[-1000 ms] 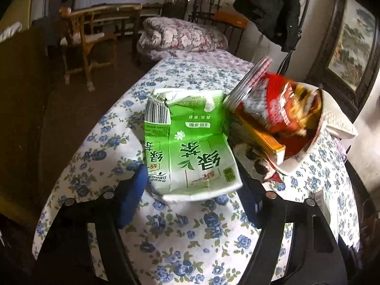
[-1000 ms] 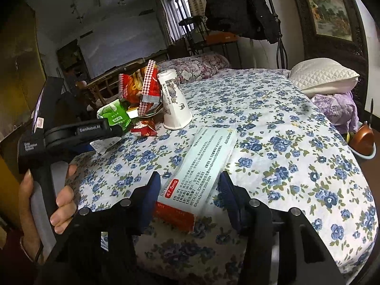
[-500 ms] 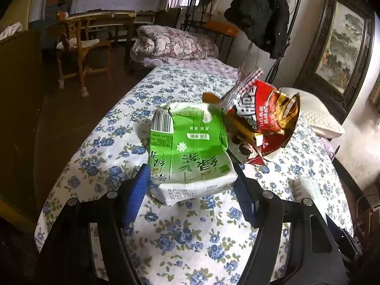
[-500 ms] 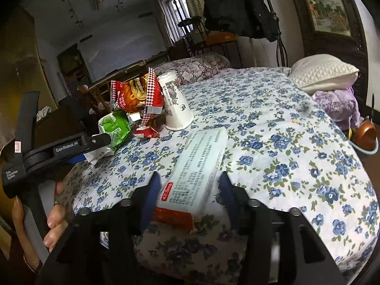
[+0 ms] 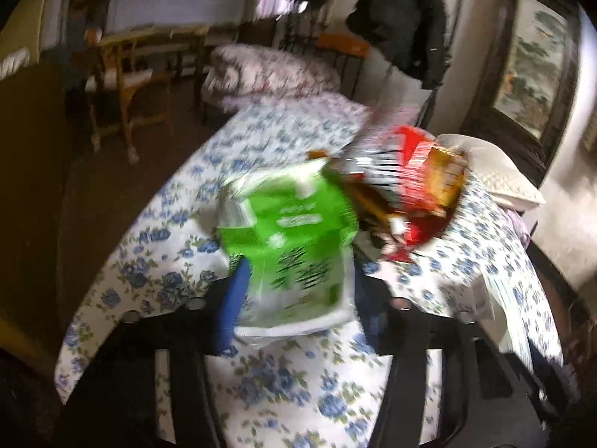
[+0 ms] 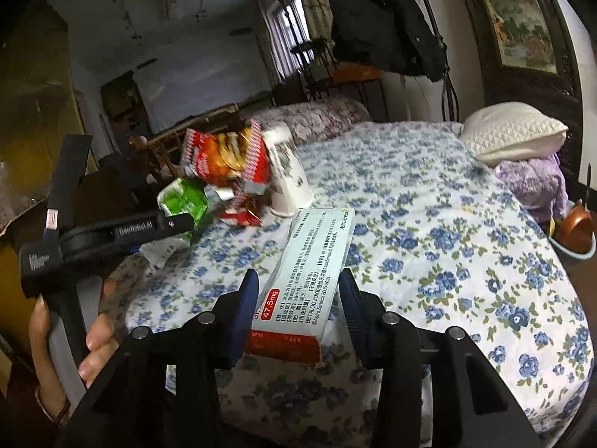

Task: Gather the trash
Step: 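Lift and carry the box and green carton in both tools toward the wastebasket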

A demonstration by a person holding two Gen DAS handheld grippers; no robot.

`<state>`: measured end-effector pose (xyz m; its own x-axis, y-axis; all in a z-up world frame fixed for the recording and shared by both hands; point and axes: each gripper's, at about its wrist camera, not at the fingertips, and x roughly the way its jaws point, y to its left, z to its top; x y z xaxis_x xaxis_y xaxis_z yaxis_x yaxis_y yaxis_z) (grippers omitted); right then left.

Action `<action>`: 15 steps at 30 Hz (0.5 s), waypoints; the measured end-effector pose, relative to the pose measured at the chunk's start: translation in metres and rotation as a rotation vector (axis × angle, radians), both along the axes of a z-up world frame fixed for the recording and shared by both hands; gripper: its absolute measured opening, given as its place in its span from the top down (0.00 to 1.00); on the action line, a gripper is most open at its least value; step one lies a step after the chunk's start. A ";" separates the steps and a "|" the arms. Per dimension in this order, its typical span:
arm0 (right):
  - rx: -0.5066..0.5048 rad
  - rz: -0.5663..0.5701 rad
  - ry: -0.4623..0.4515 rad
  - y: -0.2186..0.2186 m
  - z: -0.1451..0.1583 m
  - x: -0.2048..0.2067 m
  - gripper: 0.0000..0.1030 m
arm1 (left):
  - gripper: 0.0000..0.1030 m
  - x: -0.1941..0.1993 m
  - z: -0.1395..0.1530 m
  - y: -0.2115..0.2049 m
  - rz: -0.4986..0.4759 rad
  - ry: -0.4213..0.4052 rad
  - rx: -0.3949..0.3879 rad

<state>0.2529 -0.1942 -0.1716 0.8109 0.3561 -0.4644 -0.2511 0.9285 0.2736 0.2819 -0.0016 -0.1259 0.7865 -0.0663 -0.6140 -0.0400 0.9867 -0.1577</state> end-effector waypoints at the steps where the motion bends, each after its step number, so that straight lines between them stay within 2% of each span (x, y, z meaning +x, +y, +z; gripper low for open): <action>1: -0.002 0.000 -0.011 0.000 0.001 -0.002 0.57 | 0.56 -0.006 0.003 -0.004 -0.014 -0.023 0.017; 3: -0.007 0.003 -0.025 0.000 0.002 -0.005 0.57 | 0.56 -0.017 0.005 -0.010 -0.030 -0.047 0.036; 8: -0.023 0.005 -0.007 0.003 0.001 -0.005 0.56 | 0.55 -0.027 0.001 -0.008 -0.048 -0.024 -0.003; 11: -0.022 0.013 -0.008 0.006 0.001 -0.007 0.56 | 0.40 -0.022 -0.001 -0.001 -0.020 -0.011 -0.021; 13: -0.032 0.016 -0.011 0.008 0.002 -0.006 0.56 | 0.16 -0.025 0.001 0.002 0.006 -0.027 -0.026; 15: -0.035 0.017 -0.006 0.008 0.001 -0.006 0.56 | 0.06 -0.027 0.006 0.004 0.035 -0.061 -0.018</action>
